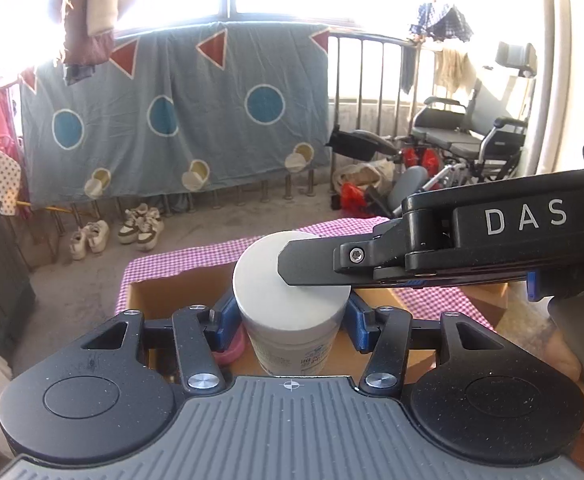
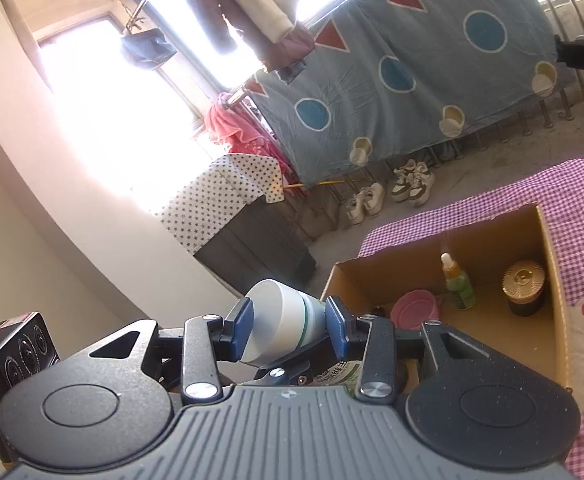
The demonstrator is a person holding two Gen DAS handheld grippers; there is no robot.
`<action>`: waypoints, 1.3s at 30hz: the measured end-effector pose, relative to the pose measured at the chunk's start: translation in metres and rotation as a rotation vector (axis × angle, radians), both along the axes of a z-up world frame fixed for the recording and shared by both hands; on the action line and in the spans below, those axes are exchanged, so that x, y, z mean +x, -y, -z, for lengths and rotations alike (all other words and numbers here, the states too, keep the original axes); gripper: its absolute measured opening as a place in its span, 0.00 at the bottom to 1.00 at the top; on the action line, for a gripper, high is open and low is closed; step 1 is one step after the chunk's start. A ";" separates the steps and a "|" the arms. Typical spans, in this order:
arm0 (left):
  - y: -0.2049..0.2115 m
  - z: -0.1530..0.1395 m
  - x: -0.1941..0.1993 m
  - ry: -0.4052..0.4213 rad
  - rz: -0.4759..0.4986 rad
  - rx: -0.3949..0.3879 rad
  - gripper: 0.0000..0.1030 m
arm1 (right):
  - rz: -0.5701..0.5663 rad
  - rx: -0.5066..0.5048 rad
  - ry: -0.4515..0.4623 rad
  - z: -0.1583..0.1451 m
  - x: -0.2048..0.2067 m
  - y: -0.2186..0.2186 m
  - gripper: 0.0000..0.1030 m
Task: Organize rigid objects
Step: 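Carry the supplement bottle with the right gripper down into the box, then open the right gripper to release the bottle in the box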
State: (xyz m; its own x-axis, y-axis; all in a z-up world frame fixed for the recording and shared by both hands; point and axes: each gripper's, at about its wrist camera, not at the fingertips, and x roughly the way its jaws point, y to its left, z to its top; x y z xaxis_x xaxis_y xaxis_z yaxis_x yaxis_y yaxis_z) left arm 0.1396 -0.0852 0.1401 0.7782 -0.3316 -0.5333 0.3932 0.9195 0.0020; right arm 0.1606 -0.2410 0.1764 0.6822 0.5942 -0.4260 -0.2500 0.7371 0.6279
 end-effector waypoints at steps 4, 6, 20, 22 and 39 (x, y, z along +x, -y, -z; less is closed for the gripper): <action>0.028 0.022 0.030 -0.083 0.044 0.003 0.51 | 0.050 -0.011 -0.056 0.021 0.020 0.027 0.42; 0.037 0.036 0.043 -0.126 0.057 0.005 0.51 | 0.072 -0.023 -0.088 0.038 0.029 0.037 0.42; 0.055 0.097 0.085 -0.369 0.088 0.045 0.51 | 0.079 -0.036 -0.267 0.121 0.068 0.063 0.43; 0.057 0.101 0.088 -0.396 0.099 0.049 0.51 | 0.081 -0.059 -0.265 0.122 0.070 0.062 0.42; 0.082 0.102 0.102 -0.435 0.094 0.119 0.52 | 0.094 -0.061 -0.245 0.116 0.072 0.068 0.56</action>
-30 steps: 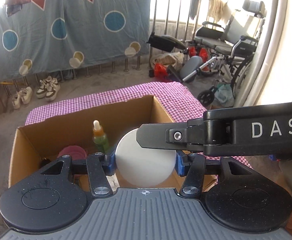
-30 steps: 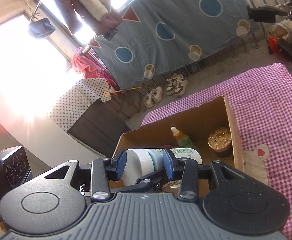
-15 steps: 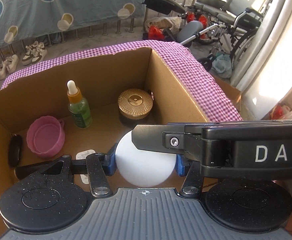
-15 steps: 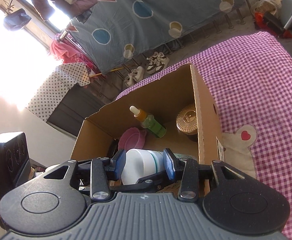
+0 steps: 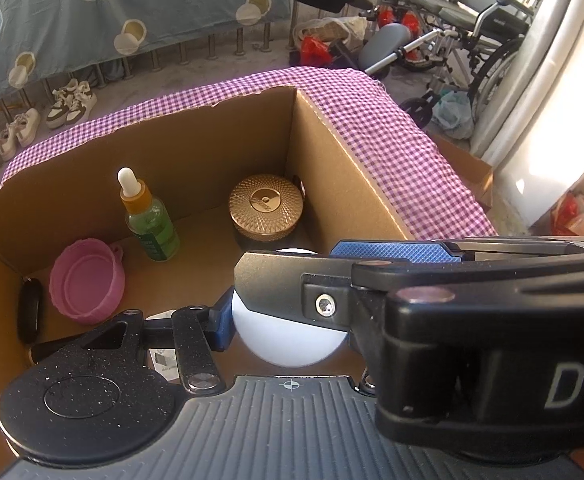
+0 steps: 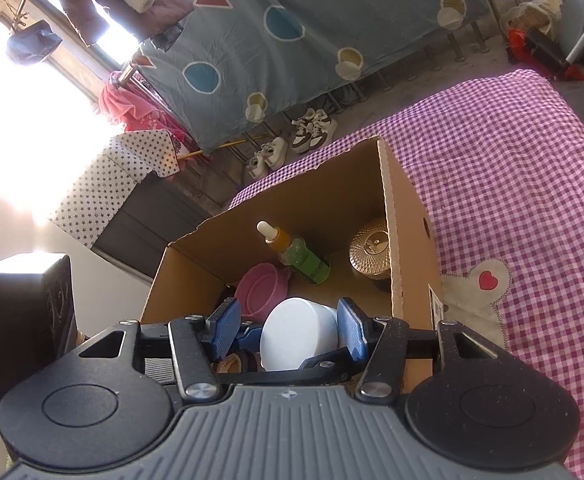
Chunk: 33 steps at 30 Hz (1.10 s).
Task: Organize rigid objects
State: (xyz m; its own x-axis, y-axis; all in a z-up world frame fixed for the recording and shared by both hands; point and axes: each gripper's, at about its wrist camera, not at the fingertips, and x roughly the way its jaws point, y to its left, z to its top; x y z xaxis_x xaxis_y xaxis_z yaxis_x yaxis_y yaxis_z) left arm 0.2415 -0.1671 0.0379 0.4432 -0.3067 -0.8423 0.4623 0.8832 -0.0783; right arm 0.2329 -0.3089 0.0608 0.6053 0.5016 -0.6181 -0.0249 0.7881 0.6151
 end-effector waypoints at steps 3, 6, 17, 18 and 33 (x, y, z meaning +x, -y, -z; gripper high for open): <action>0.003 -0.003 -0.002 0.030 0.002 0.010 0.60 | 0.025 0.006 0.017 -0.004 -0.004 0.004 0.59; 0.004 -0.009 -0.007 0.069 0.003 0.009 0.71 | 0.055 0.027 0.050 -0.010 -0.012 0.010 0.60; -0.026 -0.057 -0.058 0.248 -0.009 -0.093 0.94 | 0.175 0.075 0.162 -0.041 -0.063 0.020 0.62; -0.031 -0.062 -0.065 0.263 -0.007 -0.106 0.96 | 0.178 0.077 0.172 -0.044 -0.070 0.019 0.64; -0.104 -0.078 -0.114 0.324 -0.134 -0.180 1.00 | 0.158 0.022 0.210 -0.058 -0.135 -0.027 0.77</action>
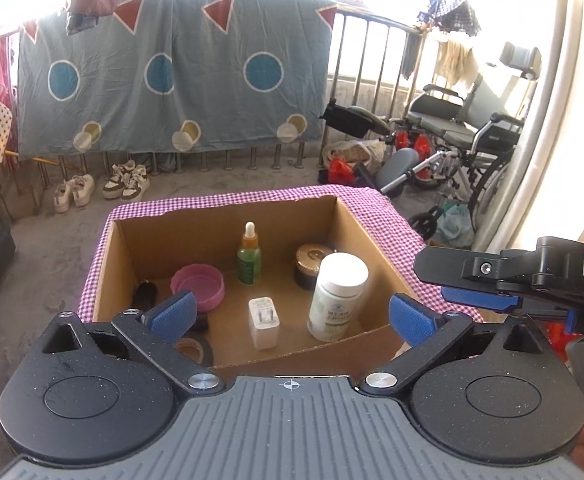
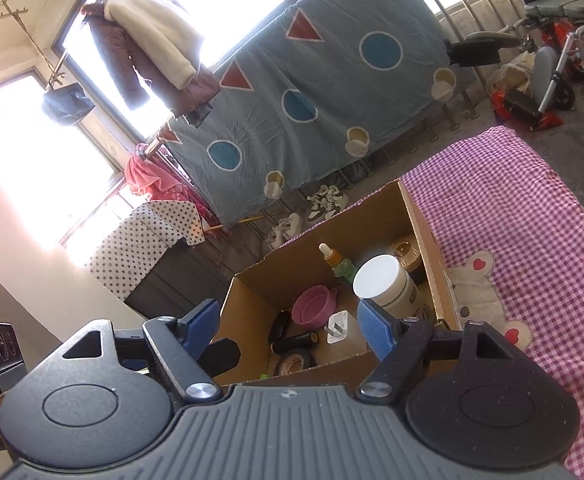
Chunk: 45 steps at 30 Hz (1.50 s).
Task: Organize rigid objects
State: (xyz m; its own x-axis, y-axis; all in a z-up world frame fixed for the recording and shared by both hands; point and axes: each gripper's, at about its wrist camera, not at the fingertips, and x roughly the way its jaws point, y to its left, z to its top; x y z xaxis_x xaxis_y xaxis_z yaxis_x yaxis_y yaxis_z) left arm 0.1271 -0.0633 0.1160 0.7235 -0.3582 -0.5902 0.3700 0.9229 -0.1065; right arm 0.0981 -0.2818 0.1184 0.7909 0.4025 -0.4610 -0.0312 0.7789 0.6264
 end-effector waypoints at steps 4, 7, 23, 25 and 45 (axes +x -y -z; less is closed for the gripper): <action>-0.010 0.004 -0.003 -0.023 -0.027 -0.004 1.00 | 0.001 -0.039 -0.008 -0.001 -0.004 -0.009 0.79; -0.015 0.006 -0.008 -0.014 -0.050 0.015 1.00 | -0.003 -0.057 -0.013 -0.001 -0.005 -0.014 0.83; -0.029 0.009 -0.019 0.048 -0.125 0.064 1.00 | 0.026 -0.210 -0.009 -0.008 -0.011 -0.029 1.00; -0.031 0.013 -0.018 0.027 -0.140 0.060 1.00 | 0.041 -0.245 -0.010 -0.009 -0.013 -0.029 1.00; -0.042 0.044 0.008 -0.124 -0.303 0.139 1.00 | 0.061 -0.591 -0.120 0.021 0.025 -0.072 1.00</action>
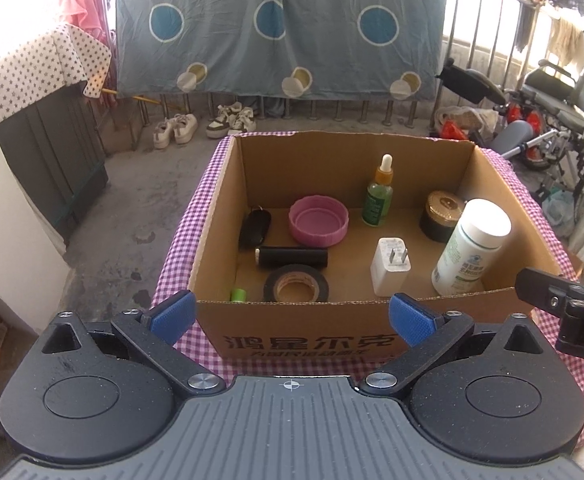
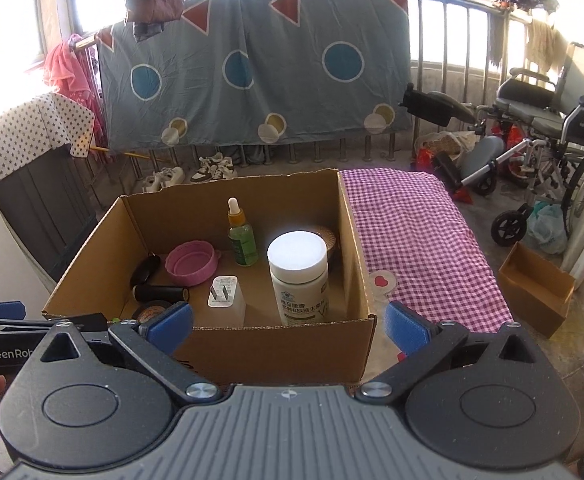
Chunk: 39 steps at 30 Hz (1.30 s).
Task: Organize rigid objects
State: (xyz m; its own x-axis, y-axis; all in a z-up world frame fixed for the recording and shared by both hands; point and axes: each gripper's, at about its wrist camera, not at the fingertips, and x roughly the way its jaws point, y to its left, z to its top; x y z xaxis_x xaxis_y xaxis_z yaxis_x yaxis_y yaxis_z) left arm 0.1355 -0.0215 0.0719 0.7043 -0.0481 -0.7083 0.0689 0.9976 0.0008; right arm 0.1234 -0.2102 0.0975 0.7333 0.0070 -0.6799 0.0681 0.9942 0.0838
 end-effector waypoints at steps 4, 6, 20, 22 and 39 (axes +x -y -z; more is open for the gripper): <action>0.001 0.002 0.005 -0.008 -0.002 0.009 1.00 | -0.025 -0.012 -0.026 0.007 0.009 -0.007 1.00; 0.000 0.003 0.008 -0.010 -0.013 0.021 1.00 | -0.028 -0.022 -0.031 0.008 0.012 -0.009 1.00; -0.001 0.003 0.013 -0.011 -0.008 0.033 1.00 | -0.026 -0.038 -0.063 0.014 0.021 -0.009 1.00; 0.000 0.003 0.012 -0.011 -0.007 0.034 1.00 | -0.024 -0.038 -0.064 0.014 0.021 -0.009 1.00; 0.003 0.002 0.012 -0.014 -0.004 0.041 0.99 | -0.010 -0.022 -0.073 0.015 0.018 -0.004 1.00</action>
State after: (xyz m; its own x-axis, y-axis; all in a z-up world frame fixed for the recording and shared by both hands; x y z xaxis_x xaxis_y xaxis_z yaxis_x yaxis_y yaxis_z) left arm 0.1476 -0.0241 0.0700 0.6945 -0.0157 -0.7194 0.0648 0.9971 0.0408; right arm 0.1415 -0.2058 0.0829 0.6814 -0.0016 -0.7319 0.0636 0.9964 0.0569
